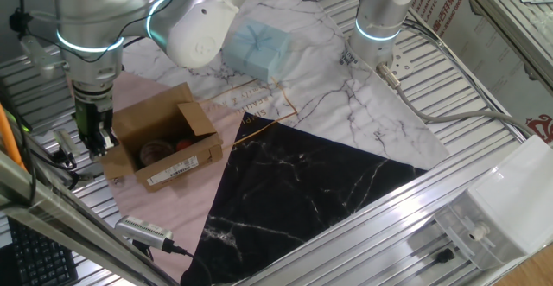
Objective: Cover the box
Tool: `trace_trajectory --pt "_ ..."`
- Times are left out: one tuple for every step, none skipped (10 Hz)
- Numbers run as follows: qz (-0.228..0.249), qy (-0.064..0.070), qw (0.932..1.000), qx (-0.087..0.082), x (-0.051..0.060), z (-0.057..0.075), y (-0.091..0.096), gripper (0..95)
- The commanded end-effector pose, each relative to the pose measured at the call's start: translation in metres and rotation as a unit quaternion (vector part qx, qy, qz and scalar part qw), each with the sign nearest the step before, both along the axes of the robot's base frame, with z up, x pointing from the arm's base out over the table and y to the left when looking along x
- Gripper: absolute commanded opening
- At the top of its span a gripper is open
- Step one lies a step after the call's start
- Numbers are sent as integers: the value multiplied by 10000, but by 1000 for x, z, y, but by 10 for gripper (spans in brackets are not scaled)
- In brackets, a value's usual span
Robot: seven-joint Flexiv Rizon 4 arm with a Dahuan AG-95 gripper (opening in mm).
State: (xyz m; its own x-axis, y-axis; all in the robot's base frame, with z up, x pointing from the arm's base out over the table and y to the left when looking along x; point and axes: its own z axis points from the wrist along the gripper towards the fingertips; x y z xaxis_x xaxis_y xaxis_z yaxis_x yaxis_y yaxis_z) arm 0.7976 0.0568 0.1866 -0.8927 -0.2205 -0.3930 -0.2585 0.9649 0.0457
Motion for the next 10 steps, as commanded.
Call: trace_trajectory --pt "-15 36 10000 11 0 1 0 0" --pt "-12 39 10000 8 0 1 0 0" --pt "1 27 10000 0 0 1 0 0" --pt "1 -29 10000 12 0 1 0 0" --pt "-30 -38 10000 38 0 1 0 0" --pt "-46 -47 10000 52 0 1 0 0" --pt "-44 -46 10000 51 0 1 0 0" --pt "-41 -49 10000 48 0 1 0 0" --pt "-77 -31 10000 56 0 1 0 0" --pt "-72 -13 10000 45 0 1 0 0"
